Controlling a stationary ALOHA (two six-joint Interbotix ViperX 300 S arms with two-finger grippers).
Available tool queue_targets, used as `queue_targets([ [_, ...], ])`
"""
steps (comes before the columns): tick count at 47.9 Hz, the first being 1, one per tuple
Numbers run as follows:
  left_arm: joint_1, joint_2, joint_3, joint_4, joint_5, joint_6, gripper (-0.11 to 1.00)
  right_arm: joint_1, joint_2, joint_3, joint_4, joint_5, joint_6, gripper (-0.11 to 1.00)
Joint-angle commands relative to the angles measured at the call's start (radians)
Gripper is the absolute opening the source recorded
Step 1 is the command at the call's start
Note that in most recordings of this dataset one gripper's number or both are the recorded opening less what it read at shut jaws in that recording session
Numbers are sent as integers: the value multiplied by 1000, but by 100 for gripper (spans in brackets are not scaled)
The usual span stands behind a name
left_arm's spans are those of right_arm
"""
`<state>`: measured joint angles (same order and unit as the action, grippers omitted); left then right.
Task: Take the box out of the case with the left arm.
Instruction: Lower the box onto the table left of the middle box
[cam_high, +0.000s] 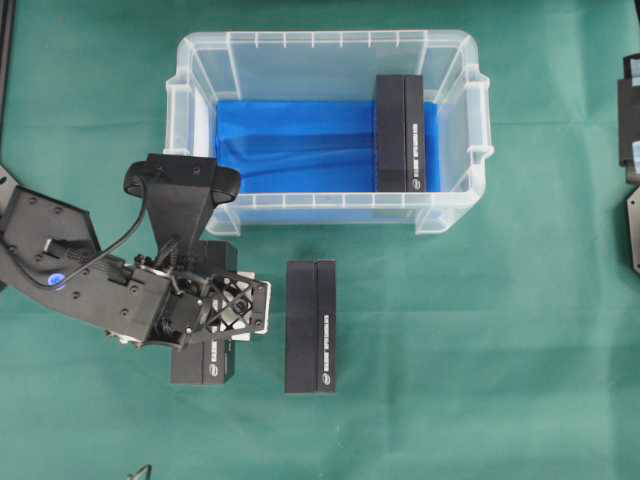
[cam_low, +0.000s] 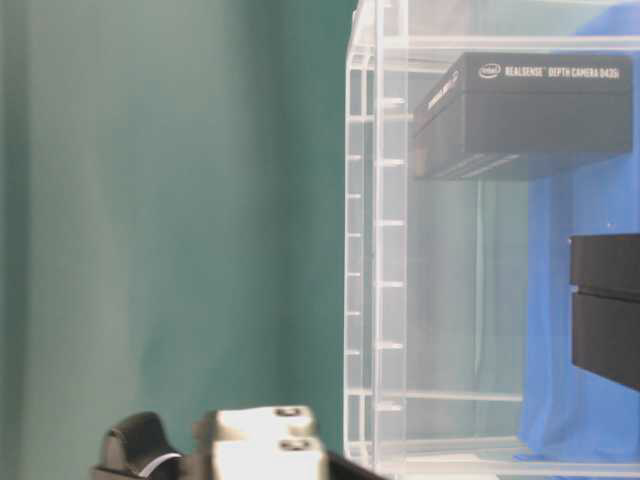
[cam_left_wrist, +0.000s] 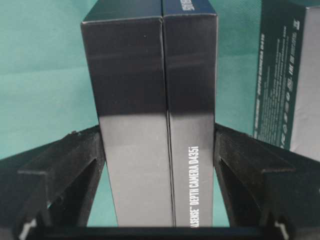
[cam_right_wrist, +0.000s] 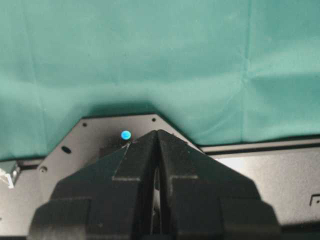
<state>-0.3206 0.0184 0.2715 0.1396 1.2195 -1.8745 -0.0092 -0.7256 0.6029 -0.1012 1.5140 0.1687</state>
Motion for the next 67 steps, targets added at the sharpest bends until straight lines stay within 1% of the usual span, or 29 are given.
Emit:
queue_targets([
  [1,-5,-6,8,5,-57,-8,63,-2,0,-8,2,0,0,2],
  [6,-5,28,25,5,-124,-12,63,-2,0,-9,2,2,0,2],
  [13,-5,78,25,-2,-156,-12,63,-2,0,-9,2,2,2,2],
  [27,-5,78,43,-3,-158,-12,63,-2,0,-9,2,2,2,2],
  [46,-3,78,37,-3,-160,-12,64,-2,0,-9,2,2,2,2],
  [47,-3,78,37,-3,-160,-11,66,-2,0,-9,2,2,2,2],
  [50,-3,80,35,-3,-160,-8,81,-2,0,-9,2,2,2,2],
  [53,-3,78,35,-3,-163,-6,90,-2,0,-9,2,2,2,2],
  [55,-3,77,35,-5,-164,-6,91,-2,0,-9,2,2,2,2],
  [67,-3,60,28,-9,-156,-3,91,-2,0,-9,2,2,2,2],
])
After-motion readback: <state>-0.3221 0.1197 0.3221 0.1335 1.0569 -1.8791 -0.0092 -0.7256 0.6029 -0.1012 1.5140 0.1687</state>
